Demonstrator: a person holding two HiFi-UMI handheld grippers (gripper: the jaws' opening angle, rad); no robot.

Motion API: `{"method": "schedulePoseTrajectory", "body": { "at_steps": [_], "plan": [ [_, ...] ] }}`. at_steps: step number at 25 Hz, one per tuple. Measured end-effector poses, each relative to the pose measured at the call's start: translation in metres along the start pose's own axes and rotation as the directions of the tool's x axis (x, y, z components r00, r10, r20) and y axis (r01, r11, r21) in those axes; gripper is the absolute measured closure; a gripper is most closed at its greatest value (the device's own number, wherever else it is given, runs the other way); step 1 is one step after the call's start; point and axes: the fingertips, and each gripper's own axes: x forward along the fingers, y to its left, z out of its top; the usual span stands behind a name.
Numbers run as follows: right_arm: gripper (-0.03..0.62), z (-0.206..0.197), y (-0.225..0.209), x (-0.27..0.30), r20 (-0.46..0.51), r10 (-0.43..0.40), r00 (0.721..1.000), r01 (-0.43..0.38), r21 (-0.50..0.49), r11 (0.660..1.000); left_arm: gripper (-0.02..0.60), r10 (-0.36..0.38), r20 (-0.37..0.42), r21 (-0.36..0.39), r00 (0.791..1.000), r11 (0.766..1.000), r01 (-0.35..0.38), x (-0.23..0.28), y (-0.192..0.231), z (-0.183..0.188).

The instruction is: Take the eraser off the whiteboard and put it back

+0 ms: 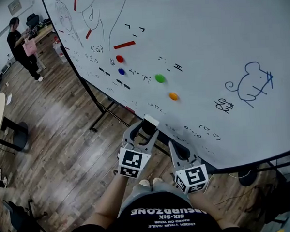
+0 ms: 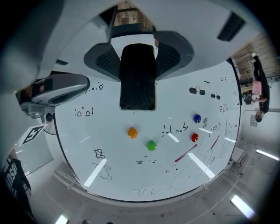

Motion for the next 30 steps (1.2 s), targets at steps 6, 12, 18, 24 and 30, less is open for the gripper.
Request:
{"method": "schedulePoseTrajectory", "body": {
  "at_steps": [6,12,18,24,30],
  "plan": [
    [0.597,0.001,-0.01,-0.006,0.005,-0.028,1.0,0.028,-0.002,1.0,0.348,-0.021,0.001,0.012,1.0,1.0,0.021,0.021,-0.011,0.009],
    [0.597,0.002,-0.018,-0.01,0.004,-0.047,0.999,0.047,-0.005,0.999,0.348,-0.04,0.001,0.014,0.999,0.999,0.04,0.04,-0.023,0.019],
    [0.597,0.003,-0.024,-0.014,0.006,-0.059,0.998,0.059,-0.009,0.998,0.348,-0.05,0.003,0.013,0.999,0.999,0.05,0.053,-0.034,0.026],
    [0.597,0.003,-0.028,-0.018,0.008,-0.069,0.998,0.069,-0.007,0.998,0.348,-0.043,0.0,0.004,0.999,0.999,0.043,0.062,-0.04,0.031],
    [0.597,0.003,-0.03,-0.021,0.005,-0.078,0.997,0.078,-0.008,0.997,0.348,-0.031,0.0,-0.002,1.0,1.0,0.031,0.064,-0.041,0.031]
  ]
}}
